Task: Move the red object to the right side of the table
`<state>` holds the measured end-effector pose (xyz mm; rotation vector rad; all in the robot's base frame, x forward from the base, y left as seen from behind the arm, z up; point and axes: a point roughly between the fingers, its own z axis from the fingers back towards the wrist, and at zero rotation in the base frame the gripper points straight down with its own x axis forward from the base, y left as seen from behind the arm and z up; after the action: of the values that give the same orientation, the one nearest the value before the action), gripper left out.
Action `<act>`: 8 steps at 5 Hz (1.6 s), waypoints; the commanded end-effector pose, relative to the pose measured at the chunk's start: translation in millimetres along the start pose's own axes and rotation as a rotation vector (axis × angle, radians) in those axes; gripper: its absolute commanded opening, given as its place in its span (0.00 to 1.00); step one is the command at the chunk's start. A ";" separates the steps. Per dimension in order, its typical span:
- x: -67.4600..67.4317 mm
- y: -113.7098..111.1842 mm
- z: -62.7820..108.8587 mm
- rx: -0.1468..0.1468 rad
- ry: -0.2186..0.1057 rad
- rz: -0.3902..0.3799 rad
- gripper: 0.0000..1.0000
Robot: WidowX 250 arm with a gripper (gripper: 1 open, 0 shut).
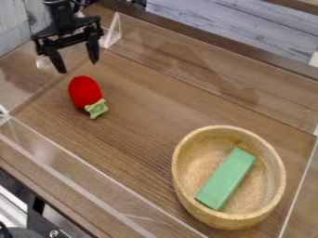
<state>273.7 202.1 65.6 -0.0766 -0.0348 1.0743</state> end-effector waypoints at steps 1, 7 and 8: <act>7.1 1.3 10.0 -0.001 -0.033 0.014 1.00; -1.6 -25.0 -5.2 0.053 -0.011 -0.128 1.00; -2.8 -24.5 -18.6 0.073 -0.005 -0.174 1.00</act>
<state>290.2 184.7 34.5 -0.0134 0.0432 0.9081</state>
